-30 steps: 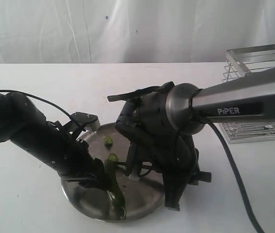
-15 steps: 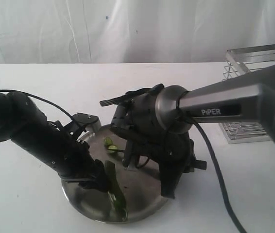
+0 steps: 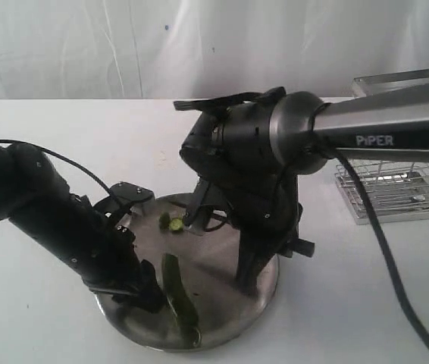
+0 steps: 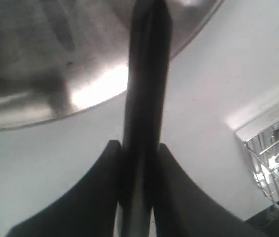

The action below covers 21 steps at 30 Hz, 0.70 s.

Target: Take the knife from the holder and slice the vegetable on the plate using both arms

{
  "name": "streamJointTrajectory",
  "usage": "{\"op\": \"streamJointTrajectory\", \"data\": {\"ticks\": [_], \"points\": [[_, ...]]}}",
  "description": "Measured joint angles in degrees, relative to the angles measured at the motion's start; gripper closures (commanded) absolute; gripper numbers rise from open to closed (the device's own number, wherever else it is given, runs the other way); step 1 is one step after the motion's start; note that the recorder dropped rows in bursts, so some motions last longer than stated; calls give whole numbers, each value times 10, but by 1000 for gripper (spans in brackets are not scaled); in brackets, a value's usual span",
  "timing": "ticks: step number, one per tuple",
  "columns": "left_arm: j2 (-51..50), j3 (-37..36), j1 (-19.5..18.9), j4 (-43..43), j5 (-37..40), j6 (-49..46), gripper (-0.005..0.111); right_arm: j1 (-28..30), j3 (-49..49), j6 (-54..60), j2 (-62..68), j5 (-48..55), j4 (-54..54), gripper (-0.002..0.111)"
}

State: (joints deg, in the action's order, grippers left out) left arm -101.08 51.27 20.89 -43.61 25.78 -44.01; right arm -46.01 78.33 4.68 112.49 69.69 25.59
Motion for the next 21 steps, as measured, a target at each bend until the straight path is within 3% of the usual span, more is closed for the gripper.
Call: {"op": "streamJointTrajectory", "data": {"ticks": [3, 10, 15, 21], "points": [[21, 0, 0, 6, -6, 0, 48, 7, 0, 0, -11, 0, -65, 108], [104, -1, 0, 78, -14, 67, 48, 81, 0, 33, -11, -93, -335, 108], [115, -1, 0, 94, -13, 91, 48, 100, 0, 65, -2, -127, -419, 108], [115, -1, 0, 97, -8, 95, 48, 103, 0, 72, 32, -142, -435, 104]]}}
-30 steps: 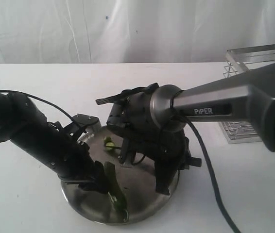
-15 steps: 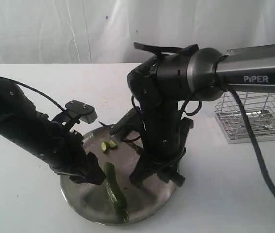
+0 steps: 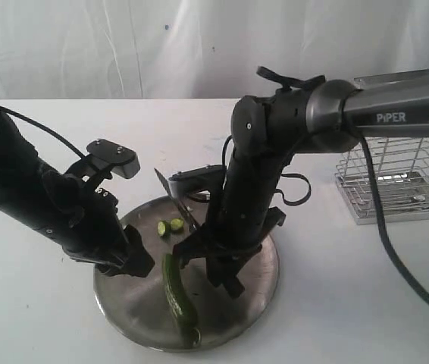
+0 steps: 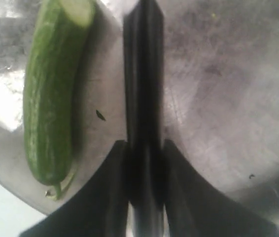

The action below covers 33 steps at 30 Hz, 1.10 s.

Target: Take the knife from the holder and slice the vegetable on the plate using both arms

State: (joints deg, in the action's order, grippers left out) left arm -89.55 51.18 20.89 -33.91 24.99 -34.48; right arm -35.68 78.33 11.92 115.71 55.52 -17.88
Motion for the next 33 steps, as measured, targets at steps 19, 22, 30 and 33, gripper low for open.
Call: {"op": "streamJointTrajectory", "data": {"ticks": [19, 22, 30, 33], "points": [[53, 0, 0, 48, 10, 49, 48, 1, 0, -15, -32, -49, 0, 74], [82, 0, 0, 71, 22, 75, 48, 1, -18, -26, -95, -84, 0, 83], [132, 0, 0, 57, 89, 87, 48, -31, -184, -43, -348, -259, -13, 108], [133, 0, 0, 52, 105, 87, 48, -51, -244, -43, -439, -311, -22, 108]]}}
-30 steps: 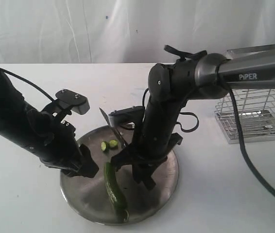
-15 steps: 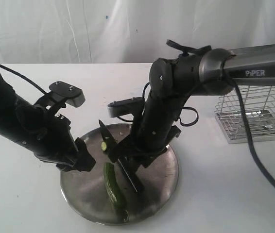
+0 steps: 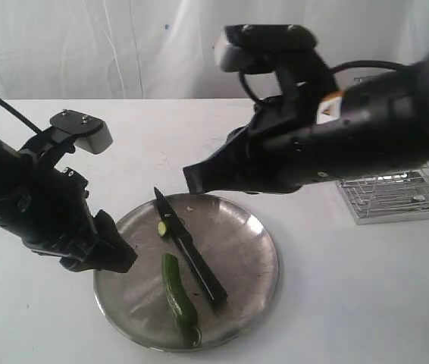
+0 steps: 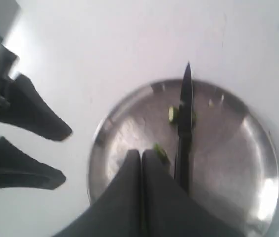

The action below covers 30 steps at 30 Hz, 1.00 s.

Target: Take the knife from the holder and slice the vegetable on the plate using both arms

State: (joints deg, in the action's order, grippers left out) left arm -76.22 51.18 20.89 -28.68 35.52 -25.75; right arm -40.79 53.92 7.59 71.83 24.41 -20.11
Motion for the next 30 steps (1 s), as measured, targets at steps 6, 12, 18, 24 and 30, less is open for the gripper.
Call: {"op": "streamJointTrajectory", "data": {"ticks": [6, 12, 18, 24, 30], "points": [[0, 0, 0, 0, 1, 0, 48, -6, -56, -1, -120, -39, -6, 108], [0, 0, 0, -1, 1, 0, 48, -6, -63, -1, -175, -35, -6, 108], [0, 0, 0, -1, 1, 0, 48, -6, -63, -1, -200, -49, -6, 108], [0, 0, 0, -1, 1, 0, 48, -6, -78, -1, -201, -88, 22, 108], [0, 0, 0, -1, 1, 0, 48, 15, -178, -1, -237, -227, 26, 108]]}}
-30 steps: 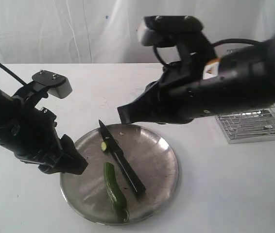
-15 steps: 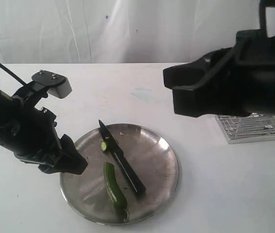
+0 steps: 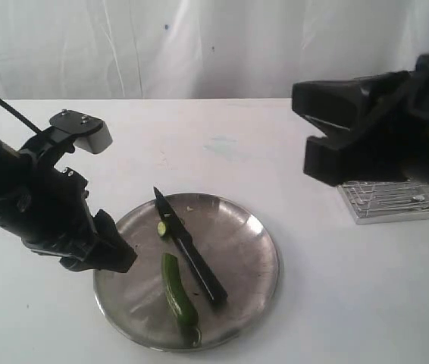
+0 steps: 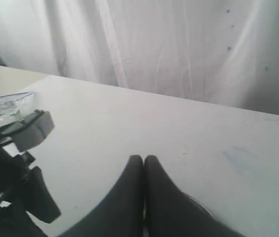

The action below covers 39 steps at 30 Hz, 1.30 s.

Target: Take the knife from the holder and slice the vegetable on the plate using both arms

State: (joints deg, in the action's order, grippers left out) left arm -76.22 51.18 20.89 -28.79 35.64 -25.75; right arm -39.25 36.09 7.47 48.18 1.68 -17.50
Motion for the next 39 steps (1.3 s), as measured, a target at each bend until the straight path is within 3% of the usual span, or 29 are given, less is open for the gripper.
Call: {"op": "streamJointTrajectory", "data": {"ticks": [7, 19, 26, 39], "points": [[0, 0, 0, 0, 0, 0, 48, 76, -156, 0, -87, -69, 1, 108], [0, 0, 0, 0, 0, 0, 48, 211, -349, 0, -352, -77, 3, 108], [0, 0, 0, 0, 0, 0, 48, 250, -357, 7, -472, 9, 3, 108], [0, 0, 0, 0, 0, 0, 48, 253, -357, 8, -478, 74, 6, 108]]}}
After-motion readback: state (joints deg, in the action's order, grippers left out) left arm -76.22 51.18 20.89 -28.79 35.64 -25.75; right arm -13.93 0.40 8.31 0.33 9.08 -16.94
